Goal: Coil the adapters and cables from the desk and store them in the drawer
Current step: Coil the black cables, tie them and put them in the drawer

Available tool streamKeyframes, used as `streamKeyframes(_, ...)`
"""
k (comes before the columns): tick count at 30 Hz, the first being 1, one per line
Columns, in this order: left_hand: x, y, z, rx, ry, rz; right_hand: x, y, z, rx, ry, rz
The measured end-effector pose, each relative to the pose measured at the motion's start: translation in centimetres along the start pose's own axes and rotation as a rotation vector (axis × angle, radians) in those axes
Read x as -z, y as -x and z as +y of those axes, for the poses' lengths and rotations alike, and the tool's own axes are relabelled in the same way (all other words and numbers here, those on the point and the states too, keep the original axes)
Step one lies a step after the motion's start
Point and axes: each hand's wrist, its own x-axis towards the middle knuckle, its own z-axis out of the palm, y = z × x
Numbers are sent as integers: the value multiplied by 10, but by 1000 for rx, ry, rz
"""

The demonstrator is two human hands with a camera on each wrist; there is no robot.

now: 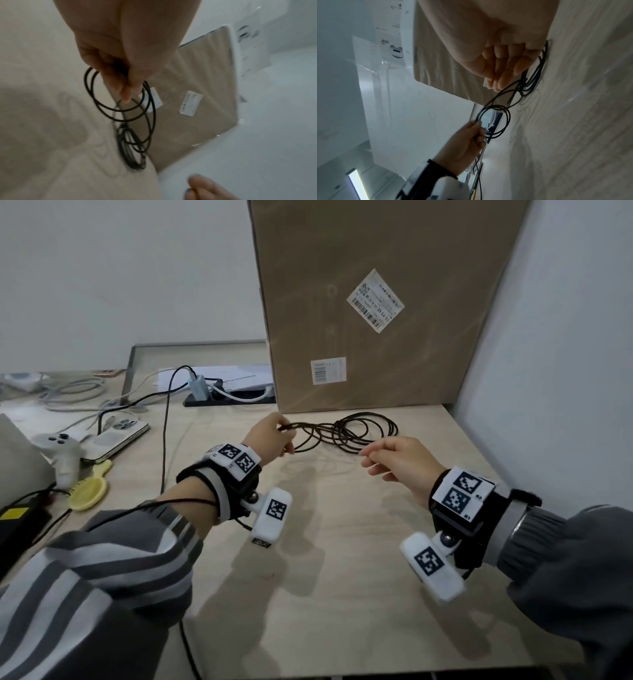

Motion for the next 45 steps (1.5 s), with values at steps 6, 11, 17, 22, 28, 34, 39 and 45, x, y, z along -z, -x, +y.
streamKeyframes(6, 46, 69, 91, -258, 75, -20, -2, 35, -44, 229, -62, 73)
streamKeyframes(11, 74, 120, 138, -379, 183, -90, 9, 67, -84, 434, 77, 194)
streamKeyframes(17, 91, 168, 151, -506, 298, -210, 28, 107, -96, 495, 225, 234)
streamKeyframes(22, 84, 190, 153, -461, 487, -158, 35, 137, -96, 472, -96, 112)
streamKeyframes(28, 37, 205, 139, -311, 217, -297, 50, 163, -94, 448, -489, 194)
streamKeyframes(34, -17, 204, 142, -293, 282, -239, 73, 183, -79, 397, -587, 221)
streamKeyframes(39, -23, 210, 151, -434, 111, -241, 94, 189, -52, 271, -580, 324)
streamKeyframes(45, -39, 224, 140, -323, 146, -297, 94, 200, -26, 257, -466, 331)
